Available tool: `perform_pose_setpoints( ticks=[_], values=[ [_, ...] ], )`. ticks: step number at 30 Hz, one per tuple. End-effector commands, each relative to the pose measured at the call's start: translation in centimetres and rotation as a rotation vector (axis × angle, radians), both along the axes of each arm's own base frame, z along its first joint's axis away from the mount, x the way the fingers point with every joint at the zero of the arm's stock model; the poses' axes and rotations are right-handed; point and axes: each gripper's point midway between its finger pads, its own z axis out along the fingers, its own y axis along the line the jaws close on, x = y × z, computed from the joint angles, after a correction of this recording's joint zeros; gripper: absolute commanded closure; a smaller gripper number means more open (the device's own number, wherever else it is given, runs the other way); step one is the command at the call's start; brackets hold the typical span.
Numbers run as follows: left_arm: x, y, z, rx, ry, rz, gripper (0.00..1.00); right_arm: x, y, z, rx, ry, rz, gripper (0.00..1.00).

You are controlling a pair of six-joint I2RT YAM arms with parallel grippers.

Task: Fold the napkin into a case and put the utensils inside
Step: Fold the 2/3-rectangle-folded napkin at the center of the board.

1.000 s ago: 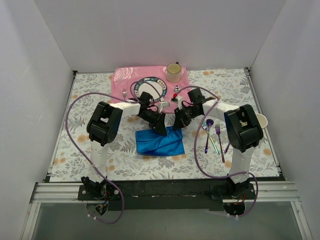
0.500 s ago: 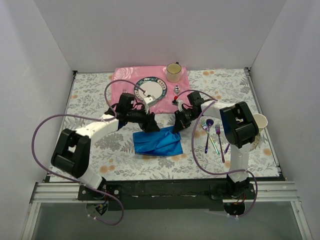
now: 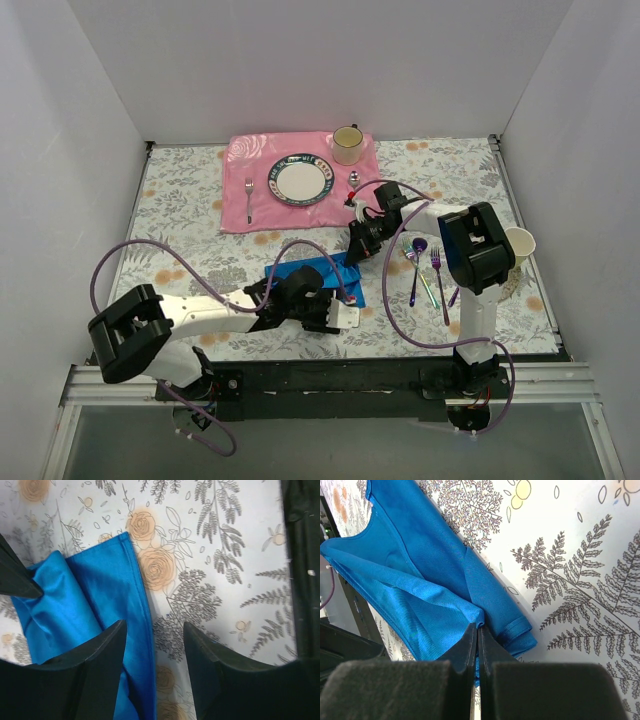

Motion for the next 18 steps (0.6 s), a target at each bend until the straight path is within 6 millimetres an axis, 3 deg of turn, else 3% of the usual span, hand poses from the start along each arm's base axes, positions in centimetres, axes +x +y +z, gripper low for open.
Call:
perform_pose_setpoints(
  ticks=[1,9,13,17,18],
  values=[
    [2.8,-1.1,0.4,0.044,-0.254,0.015,0.53,0.4,-0.2,-1.0,-0.034,0.004,-0.002,0.99],
    [2.8,-1.6,-2.1,0.122,-0.349,-0.014,0.58,0.3,-0.2,-0.9,-0.036,0.002,-0.001,0.99],
    [3.5,-2.2,-2.0,0.119,-0.356,0.029,0.73,0.2,-0.2,-1.0,-0.037,0.002,0.002,0.99],
    [3.3,-2.2,-1.1,0.089,-0.323,0.053,0.99,0.3,-0.3,-1.0,-0.039,-0.002,0.002,0.99],
    [3.0,-2.3,-0.9,0.076,-0.3,0.046,1.0,0.3,-0.3,-1.0,-0.039,-0.002,0.002,0.99]
  ],
)
